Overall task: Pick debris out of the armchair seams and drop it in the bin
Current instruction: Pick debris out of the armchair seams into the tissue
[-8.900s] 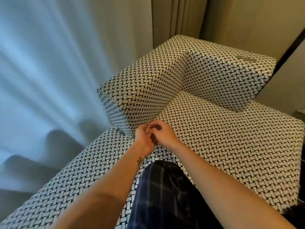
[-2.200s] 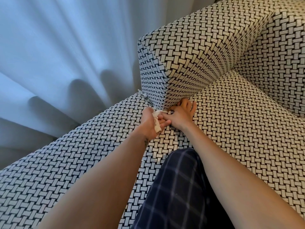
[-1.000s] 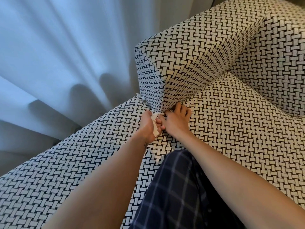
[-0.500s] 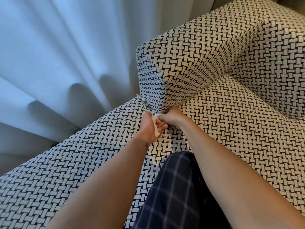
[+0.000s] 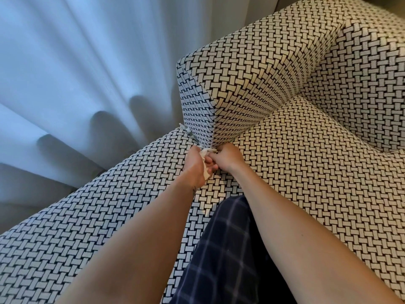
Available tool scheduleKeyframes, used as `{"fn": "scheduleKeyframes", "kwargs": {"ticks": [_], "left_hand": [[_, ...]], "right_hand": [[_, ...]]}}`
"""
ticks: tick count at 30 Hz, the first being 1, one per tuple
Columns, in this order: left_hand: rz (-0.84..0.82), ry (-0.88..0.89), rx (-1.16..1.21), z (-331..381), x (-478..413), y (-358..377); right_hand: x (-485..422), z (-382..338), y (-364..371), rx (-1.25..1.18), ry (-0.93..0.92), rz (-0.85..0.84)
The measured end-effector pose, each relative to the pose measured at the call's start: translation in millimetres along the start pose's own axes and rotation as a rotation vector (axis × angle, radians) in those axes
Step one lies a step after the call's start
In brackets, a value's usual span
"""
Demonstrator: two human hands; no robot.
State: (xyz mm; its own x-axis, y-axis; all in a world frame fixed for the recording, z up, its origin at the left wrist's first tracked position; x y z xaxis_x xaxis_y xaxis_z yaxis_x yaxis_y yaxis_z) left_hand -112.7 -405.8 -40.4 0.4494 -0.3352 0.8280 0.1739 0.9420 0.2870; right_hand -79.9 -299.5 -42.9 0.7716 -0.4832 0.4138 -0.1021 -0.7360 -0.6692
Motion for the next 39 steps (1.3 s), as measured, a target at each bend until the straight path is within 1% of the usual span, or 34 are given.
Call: {"fn": "scheduleKeyframes", "kwargs": {"ticks": [9,10,14,22,25,30,35,39], "left_hand": [[0.002,0.0,-0.027,-0.2,-2.8,-0.6],[0.001,0.001,-0.034,0.5,-3.6,-1.1],[0.017,-0.011,-0.05,0.4,-5.2,-2.9],[-0.031,-0.008,-0.018,-0.5,-6.2,-2.1],[-0.044,0.003,0.022,-0.2,-5.6,-0.3],[-0.012,-0.013,-0.022,-1.0,-3.2,-1.9],[0.024,-0.022,-0.031,-0.8,-2.5,-2.6],[0.027,-0.055,-0.073,-1.6,-2.5,-5.6]], "right_hand": [[10.7,-4.2,-2.5,0.012,-0.061,0.082],[10.5,-3.2,-1.8,-0.014,-0.072,0.087],[15.4,-3.6,3.5,-0.104,-0.116,0.012],[23.7,2.4,-3.1,-0.301,-0.14,0.109],[27.4,5.8,-6.3,-0.384,-0.128,0.115],[36.2,11.1,-12.0,-0.228,-0.13,0.137],[35.4,6.8,-10.5,-0.153,-0.069,0.163],[32.9,1.7,-13.7,-0.045,-0.089,0.168]]}}
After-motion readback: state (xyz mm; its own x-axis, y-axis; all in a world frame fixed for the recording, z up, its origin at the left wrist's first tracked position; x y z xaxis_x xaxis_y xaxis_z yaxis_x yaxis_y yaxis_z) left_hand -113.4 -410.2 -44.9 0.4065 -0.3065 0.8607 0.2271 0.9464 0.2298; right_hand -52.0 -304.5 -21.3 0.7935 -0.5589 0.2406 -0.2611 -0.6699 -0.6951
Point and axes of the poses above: each hand's wrist, its own x-axis away from the middle knuckle, its own y-axis out of the palm, z = x × y, the point moved 3 cm from there along -x, towards the middle knuckle, and after that the axes turned 5 degrees about -y, right-handed, at the moved point
